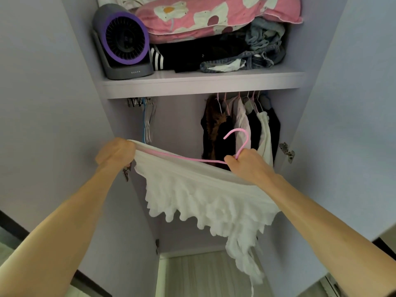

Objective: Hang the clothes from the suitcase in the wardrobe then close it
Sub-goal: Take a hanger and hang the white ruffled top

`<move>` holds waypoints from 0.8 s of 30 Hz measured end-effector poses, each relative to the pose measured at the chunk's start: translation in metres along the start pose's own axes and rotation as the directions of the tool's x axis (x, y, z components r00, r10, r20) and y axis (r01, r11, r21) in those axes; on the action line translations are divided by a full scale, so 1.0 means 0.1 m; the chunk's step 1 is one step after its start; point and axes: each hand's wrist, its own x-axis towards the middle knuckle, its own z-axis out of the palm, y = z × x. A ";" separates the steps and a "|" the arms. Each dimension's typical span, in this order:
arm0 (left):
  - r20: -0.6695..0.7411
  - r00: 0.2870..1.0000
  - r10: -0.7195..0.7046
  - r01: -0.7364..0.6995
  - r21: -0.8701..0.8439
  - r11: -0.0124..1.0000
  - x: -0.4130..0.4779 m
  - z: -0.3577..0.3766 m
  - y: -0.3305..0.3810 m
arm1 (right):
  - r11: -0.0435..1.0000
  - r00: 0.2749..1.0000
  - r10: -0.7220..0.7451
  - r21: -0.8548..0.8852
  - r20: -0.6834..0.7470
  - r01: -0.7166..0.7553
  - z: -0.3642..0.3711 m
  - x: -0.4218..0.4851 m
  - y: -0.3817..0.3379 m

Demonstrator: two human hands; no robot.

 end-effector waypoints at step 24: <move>0.109 0.896 0.430 -0.418 -0.119 0.901 -0.40 0.18 0.83 | 0.189 0.881 0.467 0.982 -0.083 -0.008 0.06 -0.02 0.03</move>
